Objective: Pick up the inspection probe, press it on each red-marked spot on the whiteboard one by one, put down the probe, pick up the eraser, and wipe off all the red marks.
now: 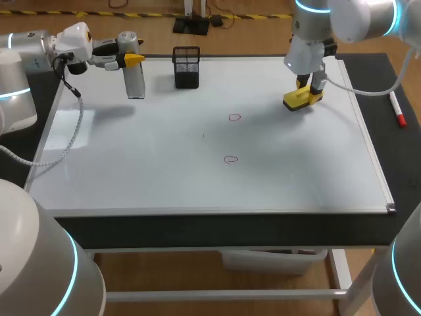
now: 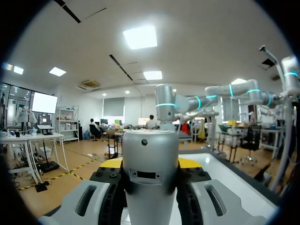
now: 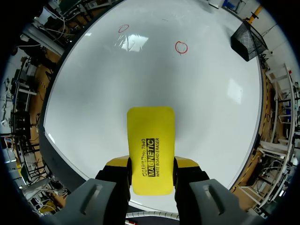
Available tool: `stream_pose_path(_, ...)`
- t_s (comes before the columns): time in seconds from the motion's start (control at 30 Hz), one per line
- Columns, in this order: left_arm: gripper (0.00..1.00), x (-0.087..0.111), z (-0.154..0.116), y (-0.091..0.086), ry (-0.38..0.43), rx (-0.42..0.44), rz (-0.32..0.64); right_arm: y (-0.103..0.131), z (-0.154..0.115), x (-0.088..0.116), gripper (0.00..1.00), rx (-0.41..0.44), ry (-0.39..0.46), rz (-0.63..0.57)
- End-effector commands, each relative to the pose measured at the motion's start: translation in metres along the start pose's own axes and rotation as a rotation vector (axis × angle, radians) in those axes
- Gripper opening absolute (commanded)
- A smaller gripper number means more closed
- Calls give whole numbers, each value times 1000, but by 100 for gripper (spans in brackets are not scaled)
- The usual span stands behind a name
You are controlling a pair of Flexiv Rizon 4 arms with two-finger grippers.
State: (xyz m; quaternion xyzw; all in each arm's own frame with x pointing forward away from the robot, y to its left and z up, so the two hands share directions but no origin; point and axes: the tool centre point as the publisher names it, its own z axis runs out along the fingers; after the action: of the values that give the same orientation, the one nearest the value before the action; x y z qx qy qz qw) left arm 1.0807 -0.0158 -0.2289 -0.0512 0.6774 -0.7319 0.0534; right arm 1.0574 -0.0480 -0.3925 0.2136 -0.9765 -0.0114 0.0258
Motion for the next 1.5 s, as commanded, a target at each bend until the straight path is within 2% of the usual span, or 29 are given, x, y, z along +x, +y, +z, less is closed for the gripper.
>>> stream_pose_path(0.03, 0, 5, 1, -3, -64, -4, 2, 24, 0, -10, 0, 32, 17, -39)
stream_pose_path(0.27, 0, 5, 1, -3, -64, -4, 2, 66, 7, -28, 0, 46, 31, -153)
stream_pose_path(0.83, 0, 5, 1, -3, -64, -4, 2, 142, 11, -55, 0, 44, 7, -438)
stream_pose_path(1.03, 0, 5, 1, -3, -64, -4, 2, 163, 12, -62, 0, 26, -5, -508)
stream_pose_path(1.5, 0, 5, 1, -3, -64, -4, 2, 206, 25, -71, 0, 2, 31, -649)
